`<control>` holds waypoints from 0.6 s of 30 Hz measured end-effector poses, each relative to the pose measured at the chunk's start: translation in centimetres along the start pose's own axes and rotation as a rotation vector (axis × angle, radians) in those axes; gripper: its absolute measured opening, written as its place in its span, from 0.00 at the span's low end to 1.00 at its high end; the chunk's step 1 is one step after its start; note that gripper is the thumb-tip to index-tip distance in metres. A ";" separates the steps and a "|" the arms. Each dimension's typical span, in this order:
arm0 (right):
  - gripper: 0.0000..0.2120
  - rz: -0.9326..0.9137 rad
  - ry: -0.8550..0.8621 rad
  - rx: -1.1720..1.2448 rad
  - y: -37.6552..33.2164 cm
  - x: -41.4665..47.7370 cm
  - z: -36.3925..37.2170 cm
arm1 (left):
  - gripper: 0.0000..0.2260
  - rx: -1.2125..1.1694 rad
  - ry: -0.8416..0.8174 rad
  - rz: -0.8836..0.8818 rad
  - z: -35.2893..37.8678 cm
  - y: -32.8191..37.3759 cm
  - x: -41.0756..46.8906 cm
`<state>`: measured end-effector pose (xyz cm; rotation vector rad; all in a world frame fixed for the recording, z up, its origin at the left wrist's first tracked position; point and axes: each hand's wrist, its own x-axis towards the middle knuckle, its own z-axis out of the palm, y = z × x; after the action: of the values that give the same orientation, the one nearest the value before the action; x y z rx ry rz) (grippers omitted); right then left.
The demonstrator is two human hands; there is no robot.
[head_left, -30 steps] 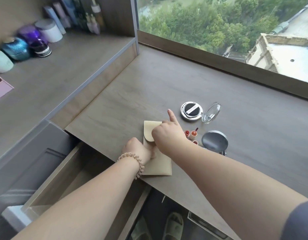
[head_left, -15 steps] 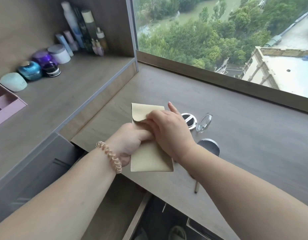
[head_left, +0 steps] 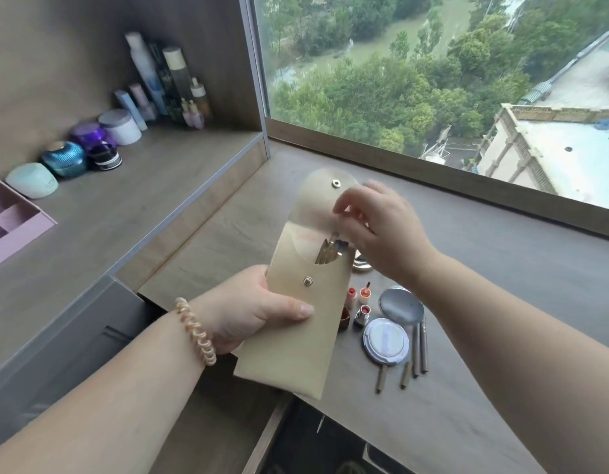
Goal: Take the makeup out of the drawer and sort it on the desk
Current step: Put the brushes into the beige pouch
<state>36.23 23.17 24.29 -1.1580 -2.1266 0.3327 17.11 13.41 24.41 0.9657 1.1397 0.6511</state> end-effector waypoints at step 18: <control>0.26 0.016 -0.306 0.094 -1.9 -2.1 0.5 | 0.29 -0.034 -0.056 0.100 3.2 -0.6 0.5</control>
<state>35.50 20.46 23.99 -1.1284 -2.3341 0.6463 20.24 12.58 23.99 1.0108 1.0326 0.7179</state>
